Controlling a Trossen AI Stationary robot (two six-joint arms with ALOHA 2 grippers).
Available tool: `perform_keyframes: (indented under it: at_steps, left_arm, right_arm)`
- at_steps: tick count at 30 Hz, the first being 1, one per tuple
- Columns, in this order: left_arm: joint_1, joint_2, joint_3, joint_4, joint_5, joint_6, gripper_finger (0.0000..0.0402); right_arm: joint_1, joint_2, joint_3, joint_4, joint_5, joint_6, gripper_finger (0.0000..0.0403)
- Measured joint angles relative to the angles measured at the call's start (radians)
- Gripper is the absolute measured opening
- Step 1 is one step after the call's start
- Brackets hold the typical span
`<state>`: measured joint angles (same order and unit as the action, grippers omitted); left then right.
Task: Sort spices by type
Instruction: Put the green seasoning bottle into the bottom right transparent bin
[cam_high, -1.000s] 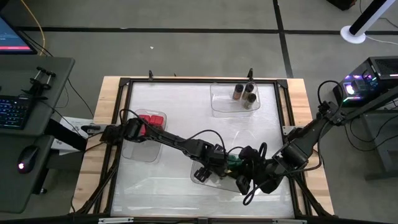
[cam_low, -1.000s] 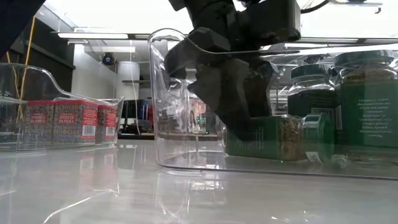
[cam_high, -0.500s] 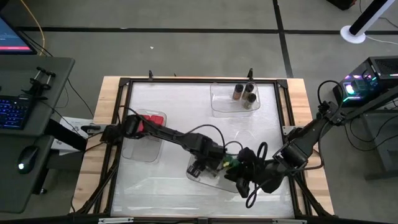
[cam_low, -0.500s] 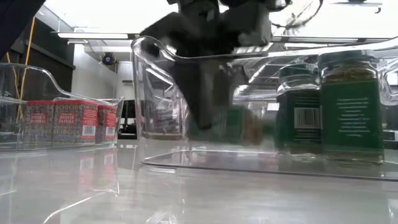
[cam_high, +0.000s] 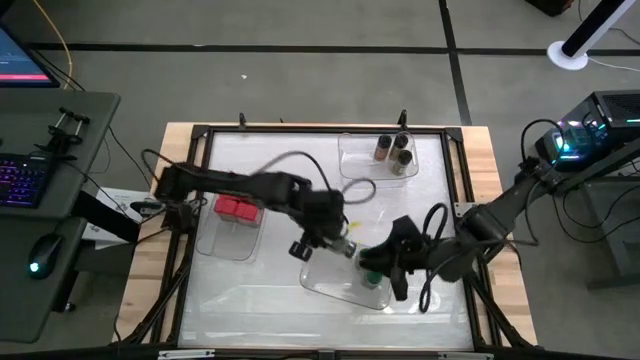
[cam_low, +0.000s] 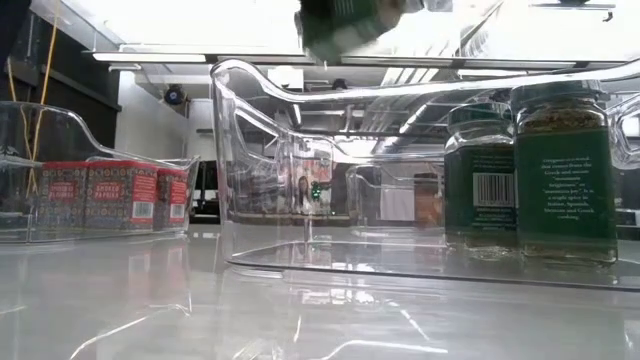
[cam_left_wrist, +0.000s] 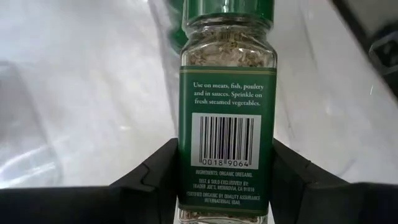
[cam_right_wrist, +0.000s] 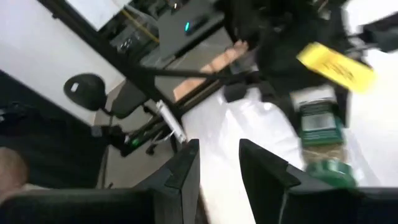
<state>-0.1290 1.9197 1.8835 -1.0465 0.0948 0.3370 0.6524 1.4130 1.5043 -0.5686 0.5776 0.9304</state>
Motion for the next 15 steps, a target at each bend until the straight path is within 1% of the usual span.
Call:
perform_keyframes:
  at_steps: [3, 7, 9, 12, 15]
  left_arm:
    - [0.017, -0.072, 0.0, 0.011, -0.002, -0.052, 0.0151]
    - [0.031, -0.149, 0.0, 0.035, -0.007, -0.107, 0.0151]
    - [0.031, -0.184, -0.019, 0.06, -0.007, -0.125, 0.0151]
    - [0.03, -0.249, -0.105, 0.112, -0.008, -0.164, 0.0151]
    - [0.029, -0.322, -0.235, 0.183, -0.029, -0.234, 0.0151]
  right_arm:
    - [-0.019, -0.021, 0.0, 0.004, 0.04, -0.053, 0.0108]
    - [-0.064, -0.028, 0.0, 0.005, 0.041, -0.089, 0.0108]
    - [-0.089, -0.028, 0.0, 0.004, 0.035, -0.13, 0.0108]
    - [-0.12, -0.028, 0.0, 0.004, 0.014, -0.247, 0.0114]
    - [-0.141, -0.028, 0.0, 0.005, 0.009, -0.337, 0.0132]
